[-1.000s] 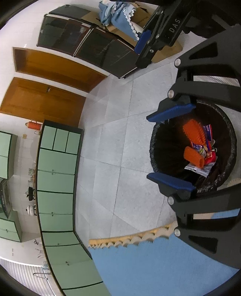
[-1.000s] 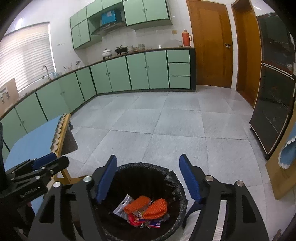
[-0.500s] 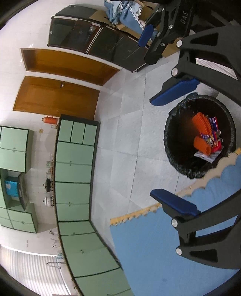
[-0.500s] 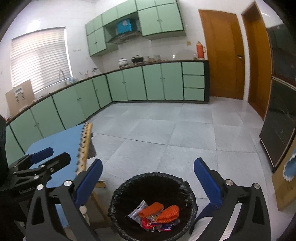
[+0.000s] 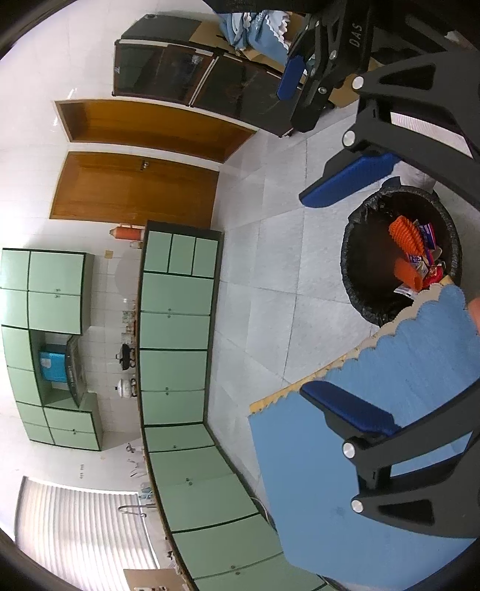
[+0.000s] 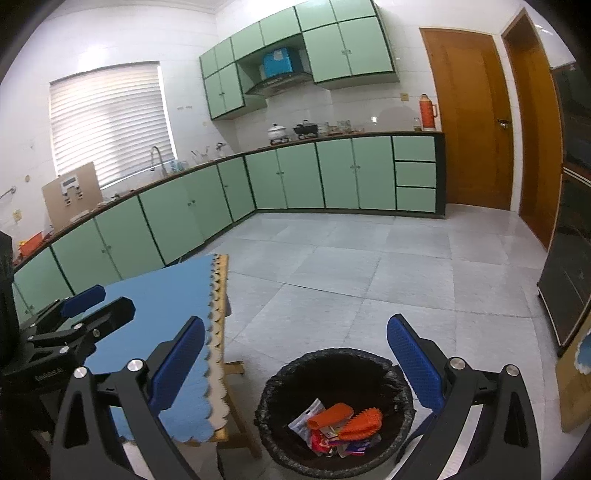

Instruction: Collect trash

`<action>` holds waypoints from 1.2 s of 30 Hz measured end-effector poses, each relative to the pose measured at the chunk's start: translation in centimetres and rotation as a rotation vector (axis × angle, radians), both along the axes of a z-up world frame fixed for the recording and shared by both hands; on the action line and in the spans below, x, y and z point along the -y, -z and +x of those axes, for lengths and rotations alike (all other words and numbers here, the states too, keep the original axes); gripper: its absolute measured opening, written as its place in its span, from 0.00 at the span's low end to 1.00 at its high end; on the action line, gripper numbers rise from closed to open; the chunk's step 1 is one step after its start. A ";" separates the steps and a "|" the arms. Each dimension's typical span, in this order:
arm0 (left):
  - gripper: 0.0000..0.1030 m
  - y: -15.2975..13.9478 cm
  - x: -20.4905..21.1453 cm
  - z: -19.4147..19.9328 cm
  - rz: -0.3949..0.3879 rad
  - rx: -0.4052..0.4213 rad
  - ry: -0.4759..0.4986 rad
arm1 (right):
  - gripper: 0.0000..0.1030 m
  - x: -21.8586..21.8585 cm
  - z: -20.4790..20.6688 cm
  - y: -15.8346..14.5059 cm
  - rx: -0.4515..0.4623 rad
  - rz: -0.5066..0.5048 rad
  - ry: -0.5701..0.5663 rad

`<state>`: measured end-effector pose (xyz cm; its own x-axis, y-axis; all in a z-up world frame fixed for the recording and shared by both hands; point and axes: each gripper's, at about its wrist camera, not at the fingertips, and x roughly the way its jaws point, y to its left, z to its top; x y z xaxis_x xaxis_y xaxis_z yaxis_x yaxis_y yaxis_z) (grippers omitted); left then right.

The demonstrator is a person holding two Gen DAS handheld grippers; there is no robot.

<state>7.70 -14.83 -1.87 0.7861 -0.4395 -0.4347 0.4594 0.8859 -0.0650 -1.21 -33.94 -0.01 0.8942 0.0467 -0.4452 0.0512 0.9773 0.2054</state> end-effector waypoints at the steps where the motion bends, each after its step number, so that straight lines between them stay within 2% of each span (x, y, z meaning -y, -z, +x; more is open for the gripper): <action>1: 0.90 -0.2 -0.2 -0.4 -0.001 0.004 -0.003 | 0.94 -0.3 -0.3 -0.2 0.004 -0.001 -0.007; 12: 0.91 -1.1 -1.9 -3.2 -0.005 0.048 -0.028 | 0.94 -2.1 -2.1 -1.7 0.043 -0.021 -0.039; 36: 0.91 -1.9 -4.5 -4.6 -0.036 0.078 -0.057 | 0.94 -4.7 -2.5 -2.5 0.063 -0.061 -0.097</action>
